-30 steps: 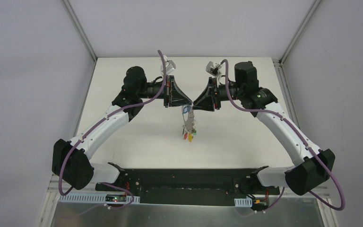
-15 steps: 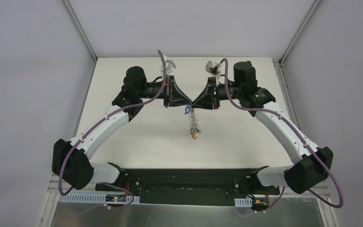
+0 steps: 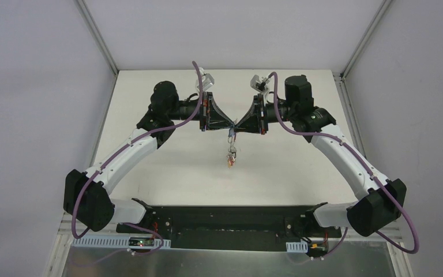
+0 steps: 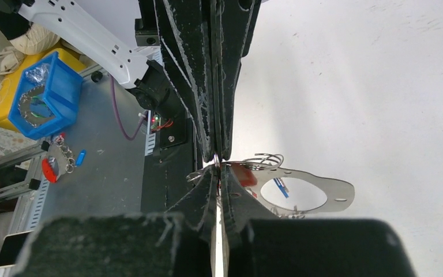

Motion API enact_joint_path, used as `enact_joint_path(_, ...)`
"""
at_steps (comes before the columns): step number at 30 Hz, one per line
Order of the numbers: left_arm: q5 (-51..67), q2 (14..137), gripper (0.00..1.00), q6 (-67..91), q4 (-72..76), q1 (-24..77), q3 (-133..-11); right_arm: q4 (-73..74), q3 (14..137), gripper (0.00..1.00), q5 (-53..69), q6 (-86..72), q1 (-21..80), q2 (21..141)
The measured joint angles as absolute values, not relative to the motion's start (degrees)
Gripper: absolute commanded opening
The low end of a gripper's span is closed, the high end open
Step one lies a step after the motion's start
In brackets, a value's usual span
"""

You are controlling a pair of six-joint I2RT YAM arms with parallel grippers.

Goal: Put the keys on the keyring

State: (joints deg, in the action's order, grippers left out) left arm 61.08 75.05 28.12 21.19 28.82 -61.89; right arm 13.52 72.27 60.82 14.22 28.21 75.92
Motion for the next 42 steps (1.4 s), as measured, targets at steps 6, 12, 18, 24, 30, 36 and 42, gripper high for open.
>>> enact_joint_path(6, 61.3, 75.0, 0.25, 24.0, 16.9, 28.8, -62.6, 19.2, 73.9, 0.0, 58.9, 19.2, 28.9, 75.9)
enact_joint_path(12, 60.8, 75.0, 0.37, 11.2, 1.9, 28.8, -68.9, 27.4, 76.5, 0.0, 54.3, 25.7, 32.5, 77.4)
enact_joint_path(18, 59.4, 75.0, 0.4, 0.1, -9.2, 30.3, -73.0, 29.8, 76.6, 0.0, 53.1, 27.4, 33.9, 79.9)
enact_joint_path(24, 58.4, 75.6, 0.39, -7.5, -16.6, 32.2, -73.6, 30.3, 76.7, 0.0, 53.2, 27.6, 34.0, 80.3)
enact_joint_path(30, 57.8, 77.4, 0.35, -12.3, -20.7, 33.1, -74.9, 30.3, 76.8, 0.0, 53.2, 27.5, 34.0, 80.3)
enact_joint_path(36, 57.8, 78.4, 0.18, -14.2, -22.3, 33.4, -75.4, 30.3, 76.8, 0.0, 53.2, 27.5, 34.0, 80.3)
enact_joint_path(42, 56.9, 78.6, 0.07, -14.7, -22.5, 33.4, -75.7, 30.4, 76.8, 0.0, 53.5, 27.5, 34.0, 80.3)
